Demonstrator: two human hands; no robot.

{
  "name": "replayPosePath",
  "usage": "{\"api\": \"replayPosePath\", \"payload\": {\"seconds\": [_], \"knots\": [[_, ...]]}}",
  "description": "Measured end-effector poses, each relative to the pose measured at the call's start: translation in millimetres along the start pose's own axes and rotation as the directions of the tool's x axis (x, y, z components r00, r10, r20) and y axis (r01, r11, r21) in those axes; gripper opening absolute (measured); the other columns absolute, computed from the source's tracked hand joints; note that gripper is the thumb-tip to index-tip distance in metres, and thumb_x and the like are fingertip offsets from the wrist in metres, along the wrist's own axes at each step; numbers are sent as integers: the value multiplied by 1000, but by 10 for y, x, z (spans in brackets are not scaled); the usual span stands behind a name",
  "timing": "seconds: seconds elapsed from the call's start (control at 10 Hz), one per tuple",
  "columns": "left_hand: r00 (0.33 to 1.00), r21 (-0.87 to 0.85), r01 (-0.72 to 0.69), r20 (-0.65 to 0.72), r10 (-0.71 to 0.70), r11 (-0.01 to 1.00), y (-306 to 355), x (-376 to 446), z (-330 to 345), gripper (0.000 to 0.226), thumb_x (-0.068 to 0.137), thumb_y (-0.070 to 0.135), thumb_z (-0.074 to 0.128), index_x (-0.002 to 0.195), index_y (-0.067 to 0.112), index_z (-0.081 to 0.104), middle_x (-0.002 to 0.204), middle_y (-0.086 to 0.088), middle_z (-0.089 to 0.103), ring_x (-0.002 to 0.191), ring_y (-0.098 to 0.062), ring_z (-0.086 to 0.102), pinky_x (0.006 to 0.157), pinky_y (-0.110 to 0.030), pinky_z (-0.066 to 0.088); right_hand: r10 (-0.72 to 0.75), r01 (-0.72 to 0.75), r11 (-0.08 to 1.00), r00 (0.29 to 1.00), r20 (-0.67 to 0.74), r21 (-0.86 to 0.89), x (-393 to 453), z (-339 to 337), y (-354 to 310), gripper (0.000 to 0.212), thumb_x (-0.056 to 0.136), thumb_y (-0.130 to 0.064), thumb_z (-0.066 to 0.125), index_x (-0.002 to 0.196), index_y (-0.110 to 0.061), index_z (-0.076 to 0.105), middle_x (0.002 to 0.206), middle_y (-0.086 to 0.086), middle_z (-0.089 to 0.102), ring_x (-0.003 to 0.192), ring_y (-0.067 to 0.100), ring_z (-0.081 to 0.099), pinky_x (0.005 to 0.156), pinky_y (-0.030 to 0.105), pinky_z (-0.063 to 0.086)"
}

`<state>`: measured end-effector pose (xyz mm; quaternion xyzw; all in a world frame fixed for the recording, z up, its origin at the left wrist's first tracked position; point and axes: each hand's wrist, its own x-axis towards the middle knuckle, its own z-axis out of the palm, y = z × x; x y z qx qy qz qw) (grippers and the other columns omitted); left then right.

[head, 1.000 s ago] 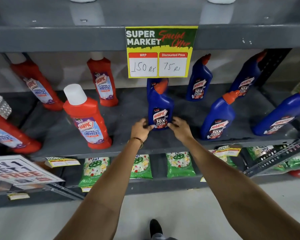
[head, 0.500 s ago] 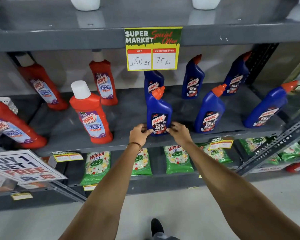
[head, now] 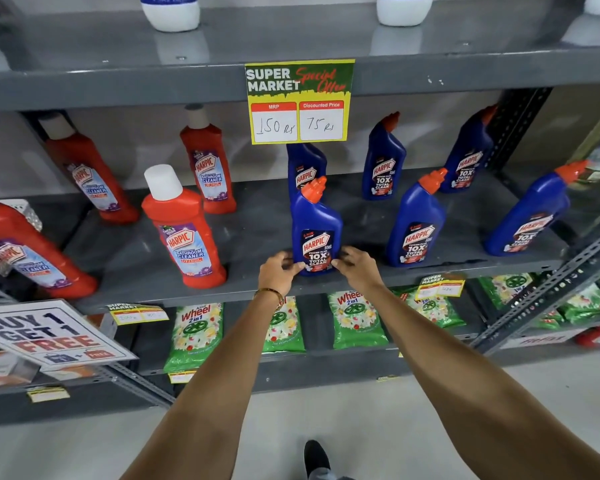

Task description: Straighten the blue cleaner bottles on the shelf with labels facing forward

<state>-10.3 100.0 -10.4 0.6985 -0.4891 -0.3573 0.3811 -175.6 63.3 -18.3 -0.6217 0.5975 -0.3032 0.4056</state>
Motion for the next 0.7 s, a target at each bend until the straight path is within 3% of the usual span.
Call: {"api": "replayPosePath", "payload": {"seconds": [0.5, 0.7], "knots": [[1000, 15, 26, -1, -26, 1000, 6, -34, -7, 38, 80, 18, 68, 115, 4, 59, 117, -15, 67, 108, -25, 62, 100, -39, 47, 17, -17, 1000, 999, 40, 0, -25, -48, -22, 34, 85, -15, 64, 117, -6, 58, 116, 14, 68, 108, 24, 62, 90, 32, 48], [998, 80, 57, -31, -55, 995, -10, -91, -6, 56, 81, 24, 67, 129, 2, 47, 128, -16, 59, 118, -28, 55, 104, -41, 43, 24, -22, 999, 998, 53, -42, -119, -22, -40, 39, 88, -16, 59, 125, -7, 51, 122, 13, 64, 114, 25, 59, 91, 31, 45]]}}
